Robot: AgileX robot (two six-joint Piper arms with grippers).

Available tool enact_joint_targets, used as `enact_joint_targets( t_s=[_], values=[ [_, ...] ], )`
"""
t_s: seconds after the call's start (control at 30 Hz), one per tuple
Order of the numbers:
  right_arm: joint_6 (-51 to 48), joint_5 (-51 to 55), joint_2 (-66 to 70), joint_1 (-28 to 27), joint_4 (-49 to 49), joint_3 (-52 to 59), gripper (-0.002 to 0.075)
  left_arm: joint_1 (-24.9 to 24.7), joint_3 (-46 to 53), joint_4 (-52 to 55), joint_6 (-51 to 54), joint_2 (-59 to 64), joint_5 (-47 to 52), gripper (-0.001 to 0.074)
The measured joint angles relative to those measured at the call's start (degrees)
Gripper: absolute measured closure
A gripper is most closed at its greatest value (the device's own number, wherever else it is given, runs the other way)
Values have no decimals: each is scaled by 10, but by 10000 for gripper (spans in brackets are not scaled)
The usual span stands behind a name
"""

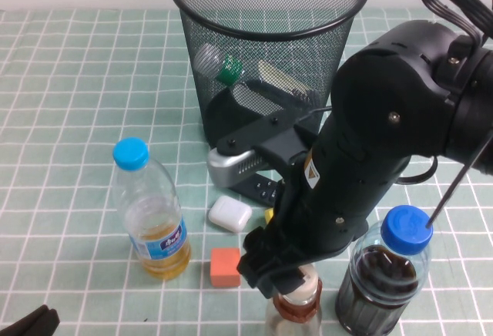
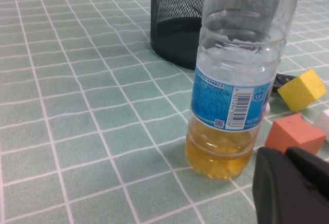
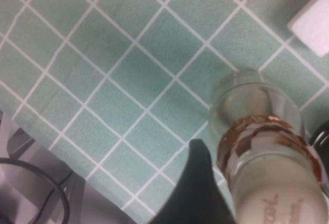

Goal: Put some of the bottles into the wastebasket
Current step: Pick up a bottle from the table with right arm

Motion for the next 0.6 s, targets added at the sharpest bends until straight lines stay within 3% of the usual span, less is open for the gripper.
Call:
enact_joint_targets(
  t_s=[0.47, 0.53, 0.6],
  values=[
    [-2, 0, 0, 0, -6, 29, 232, 0, 0, 0, 0, 0, 0, 739],
    [-2, 0, 0, 0, -6, 29, 269, 0, 0, 0, 0, 0, 0, 739],
    [-2, 0, 0, 0, -9, 29, 354, 0, 0, 0, 0, 0, 0, 739]
  ],
)
